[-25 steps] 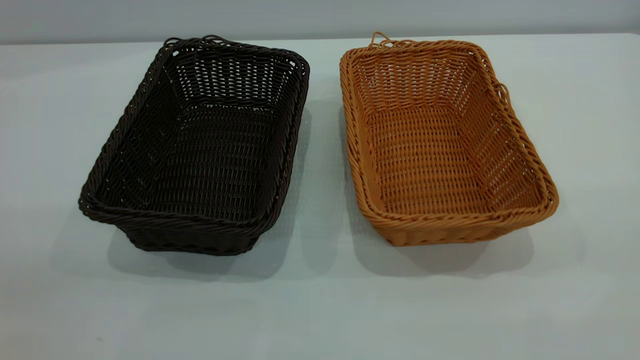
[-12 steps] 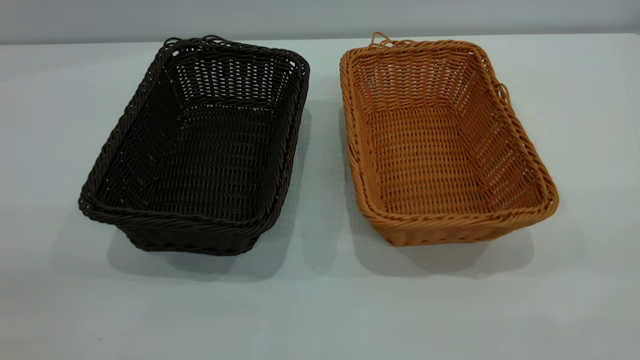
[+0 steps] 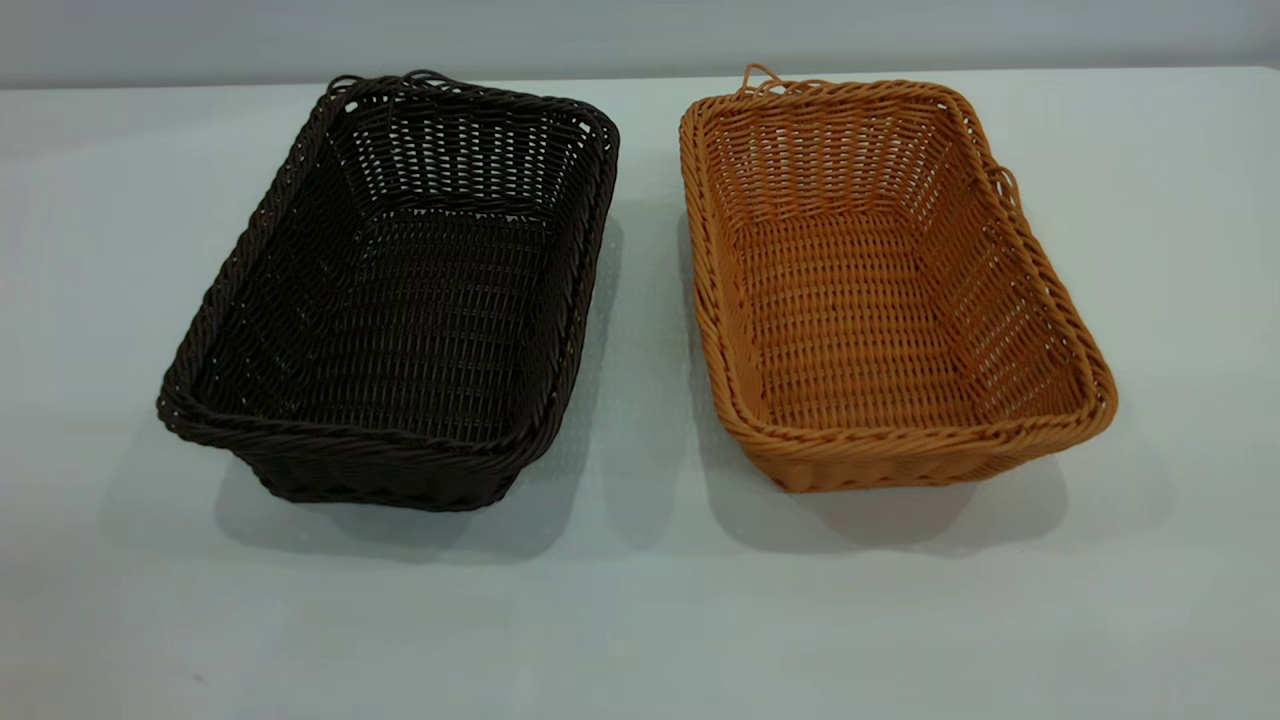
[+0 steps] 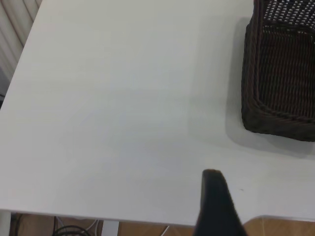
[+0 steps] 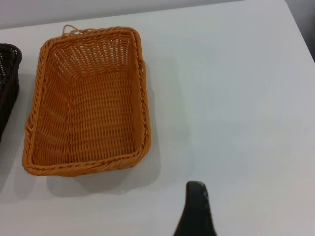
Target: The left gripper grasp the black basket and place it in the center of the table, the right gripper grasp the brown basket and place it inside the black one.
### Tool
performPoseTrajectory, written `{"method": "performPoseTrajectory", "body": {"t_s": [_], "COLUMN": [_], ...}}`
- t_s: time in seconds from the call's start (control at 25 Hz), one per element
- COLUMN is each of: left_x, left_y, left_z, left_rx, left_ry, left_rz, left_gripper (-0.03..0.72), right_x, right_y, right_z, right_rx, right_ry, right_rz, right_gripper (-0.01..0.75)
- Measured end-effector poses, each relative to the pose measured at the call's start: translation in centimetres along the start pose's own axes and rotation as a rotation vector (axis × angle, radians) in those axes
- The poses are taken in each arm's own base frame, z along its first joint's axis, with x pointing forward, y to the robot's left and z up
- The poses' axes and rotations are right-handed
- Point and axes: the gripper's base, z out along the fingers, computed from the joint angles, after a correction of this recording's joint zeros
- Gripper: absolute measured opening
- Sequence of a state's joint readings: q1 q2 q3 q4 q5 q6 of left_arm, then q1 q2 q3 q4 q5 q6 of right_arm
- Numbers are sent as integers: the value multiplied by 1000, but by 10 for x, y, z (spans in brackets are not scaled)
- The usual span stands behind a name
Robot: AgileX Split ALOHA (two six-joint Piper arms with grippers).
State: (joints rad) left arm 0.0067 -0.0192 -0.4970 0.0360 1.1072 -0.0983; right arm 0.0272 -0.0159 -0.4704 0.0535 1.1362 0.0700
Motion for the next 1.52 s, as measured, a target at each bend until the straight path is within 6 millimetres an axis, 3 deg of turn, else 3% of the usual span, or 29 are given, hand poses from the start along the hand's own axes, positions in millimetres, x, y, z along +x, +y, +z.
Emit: {"method": "performPoseTrajectory", "body": {"t_s": [0.36, 0.48, 0.64, 0.8, 1.08, 1.36, 1.52], "left_x": [-2, -12, -45, -85, -144, -174, -187], "left_y": [0, -1, -5, -10, -22, -39, -47], "left_z": [0, 1, 16, 46, 113, 182, 214], "left_rx": [1, 0, -6, -1, 59, 187, 259], "left_ry": [-12, -6, 71, 143, 177, 206, 219], "left_rz": [-4, -30, -9, 87, 204, 244, 253], "left_gripper": [429, 428, 428, 449, 587, 600, 592], "right_x": [-3, -19, -42, -56, -59, -33, -4], "right_y": [2, 8, 13, 17, 31, 80, 111], "right_z": [2, 17, 52, 92, 156, 204, 229], "right_rx": [-24, -73, -120, -167, -329, -534, -506], "right_ry": [7, 97, 185, 286, 441, 726, 910], "right_rz": [-42, -75, -66, -24, 61, 324, 535], "right_gripper": [506, 526, 569, 584, 584, 584, 584]}}
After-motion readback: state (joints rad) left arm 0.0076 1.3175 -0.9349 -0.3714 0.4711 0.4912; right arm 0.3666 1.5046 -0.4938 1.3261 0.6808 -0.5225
